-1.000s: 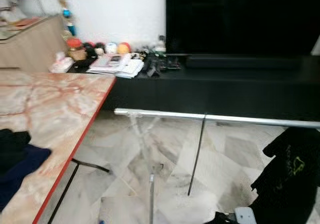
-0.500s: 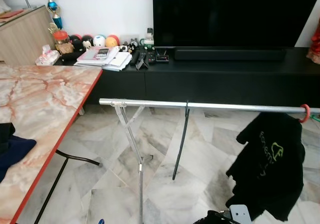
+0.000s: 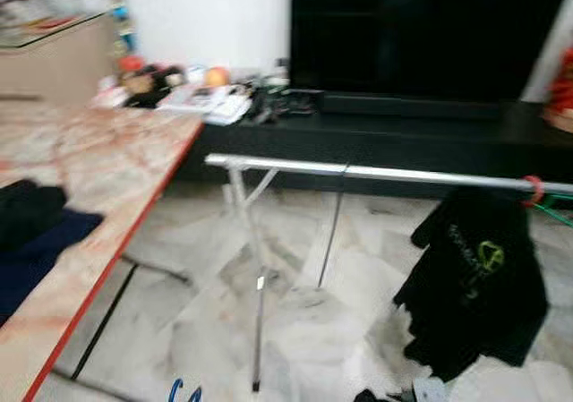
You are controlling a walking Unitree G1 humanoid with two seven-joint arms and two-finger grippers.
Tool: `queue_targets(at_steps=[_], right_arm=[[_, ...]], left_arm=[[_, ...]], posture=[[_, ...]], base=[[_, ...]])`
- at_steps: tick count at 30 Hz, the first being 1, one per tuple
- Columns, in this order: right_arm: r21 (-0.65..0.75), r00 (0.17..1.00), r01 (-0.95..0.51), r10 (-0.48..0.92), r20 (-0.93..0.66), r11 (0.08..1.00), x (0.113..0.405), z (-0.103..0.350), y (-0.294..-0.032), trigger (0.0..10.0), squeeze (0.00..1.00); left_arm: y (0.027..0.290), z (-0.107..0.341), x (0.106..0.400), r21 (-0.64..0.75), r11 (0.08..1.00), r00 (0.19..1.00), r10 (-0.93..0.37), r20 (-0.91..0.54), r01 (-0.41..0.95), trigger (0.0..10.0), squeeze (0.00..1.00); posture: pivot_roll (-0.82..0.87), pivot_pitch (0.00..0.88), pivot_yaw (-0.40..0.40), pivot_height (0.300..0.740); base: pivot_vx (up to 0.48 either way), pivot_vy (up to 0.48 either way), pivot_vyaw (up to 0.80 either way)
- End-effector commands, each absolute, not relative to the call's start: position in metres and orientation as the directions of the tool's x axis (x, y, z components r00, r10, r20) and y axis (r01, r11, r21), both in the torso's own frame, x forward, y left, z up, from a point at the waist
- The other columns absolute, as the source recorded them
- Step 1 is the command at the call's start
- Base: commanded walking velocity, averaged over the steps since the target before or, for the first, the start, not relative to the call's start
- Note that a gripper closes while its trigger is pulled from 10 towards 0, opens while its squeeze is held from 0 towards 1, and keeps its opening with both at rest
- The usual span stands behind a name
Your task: Hang hanger
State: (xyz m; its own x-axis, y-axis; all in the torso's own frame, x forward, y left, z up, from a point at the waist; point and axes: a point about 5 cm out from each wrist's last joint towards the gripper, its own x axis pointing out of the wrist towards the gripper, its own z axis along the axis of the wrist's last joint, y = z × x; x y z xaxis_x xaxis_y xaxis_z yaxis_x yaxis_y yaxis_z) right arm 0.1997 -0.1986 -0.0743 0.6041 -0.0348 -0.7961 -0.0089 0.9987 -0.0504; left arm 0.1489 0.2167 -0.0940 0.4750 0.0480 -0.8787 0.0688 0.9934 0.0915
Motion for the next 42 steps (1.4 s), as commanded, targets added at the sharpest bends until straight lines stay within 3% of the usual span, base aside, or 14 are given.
queue_targets(at_steps=[1,24,42], right_arm=[[-0.053,0.601,0.002,-0.044,-0.798,0.999,0.195,-0.076,-0.201,10.0,0.00],[-0.050,0.612,-0.005,-0.036,-0.790,0.999,0.201,-0.073,-0.200,10.0,0.00],[-0.069,0.663,0.044,-0.081,-0.744,0.997,0.225,-0.058,-0.205,10.0,0.00]], left_arm=[[0.219,-0.097,0.140,0.093,0.993,0.444,0.052,-0.894,0.072,10.0,0.00],[0.219,-0.096,0.144,0.096,0.993,0.451,0.058,-0.890,0.063,10.0,0.00],[0.215,-0.087,0.169,0.106,0.992,0.488,0.061,-0.871,0.065,10.0,0.00]], posture=[[0.06,0.000,0.001,0.740],[0.08,0.000,-0.006,0.740],[0.05,0.000,-0.011,0.740]], base=[[-0.300,0.000,0.00],[-0.302,0.000,0.00],[-0.323,0.000,0.00]])
